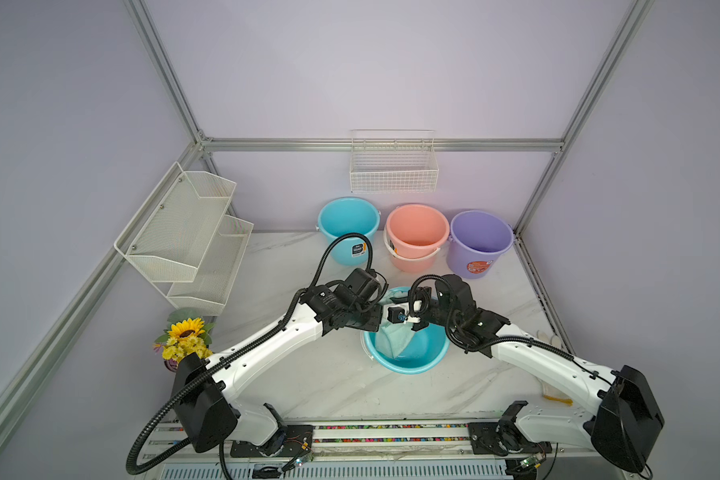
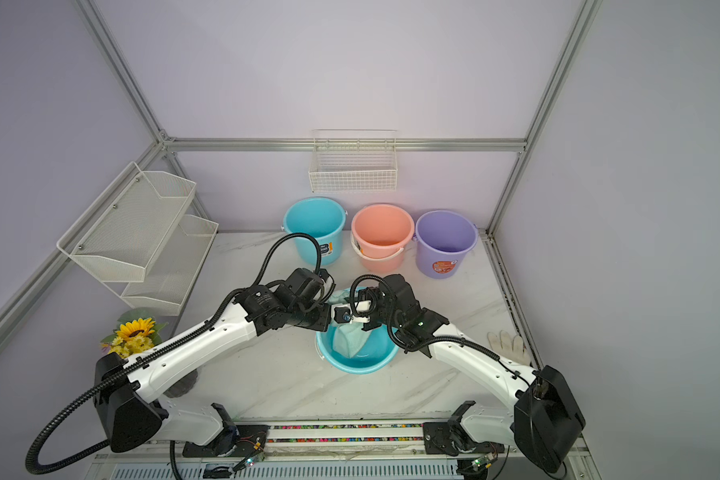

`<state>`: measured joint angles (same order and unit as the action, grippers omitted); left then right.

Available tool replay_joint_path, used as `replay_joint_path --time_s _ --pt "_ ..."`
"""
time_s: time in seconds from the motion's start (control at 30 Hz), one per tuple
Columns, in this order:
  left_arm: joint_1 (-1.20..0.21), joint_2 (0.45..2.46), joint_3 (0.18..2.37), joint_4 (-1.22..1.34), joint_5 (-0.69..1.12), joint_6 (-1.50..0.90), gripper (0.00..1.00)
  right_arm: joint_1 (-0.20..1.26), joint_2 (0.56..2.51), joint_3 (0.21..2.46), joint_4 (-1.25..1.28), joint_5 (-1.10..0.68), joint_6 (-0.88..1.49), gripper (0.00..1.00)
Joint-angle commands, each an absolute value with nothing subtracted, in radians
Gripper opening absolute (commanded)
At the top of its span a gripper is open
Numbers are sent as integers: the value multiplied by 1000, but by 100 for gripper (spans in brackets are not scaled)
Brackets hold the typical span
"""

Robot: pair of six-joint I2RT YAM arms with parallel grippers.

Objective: Wipe the inside of the bucket with a cloth
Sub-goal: Wipe the dirt from the inside of the bucket.

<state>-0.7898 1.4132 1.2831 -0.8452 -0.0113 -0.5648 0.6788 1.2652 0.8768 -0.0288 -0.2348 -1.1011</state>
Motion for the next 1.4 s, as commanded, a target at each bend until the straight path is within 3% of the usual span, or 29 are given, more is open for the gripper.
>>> replay_joint_path --time_s 0.0,0.4,0.7,1.03,1.37 --pt "-797 1380 1334 -797 6 -574 0 675 1266 927 -27 -128 -1170 0" --pt "-799 1403 1347 -796 0 -575 0 764 1213 1048 -458 249 -1352 0" --pt "-798 1401 1350 -797 0 -572 0 861 1185 1135 -784 338 -1320 0" --pt "-797 1396 1348 -797 -3 -570 0 939 1216 1272 -1106 238 -1172 0" --pt "-799 1391 1344 -798 -5 -569 0 954 1225 1283 -1117 -144 -1031 0"
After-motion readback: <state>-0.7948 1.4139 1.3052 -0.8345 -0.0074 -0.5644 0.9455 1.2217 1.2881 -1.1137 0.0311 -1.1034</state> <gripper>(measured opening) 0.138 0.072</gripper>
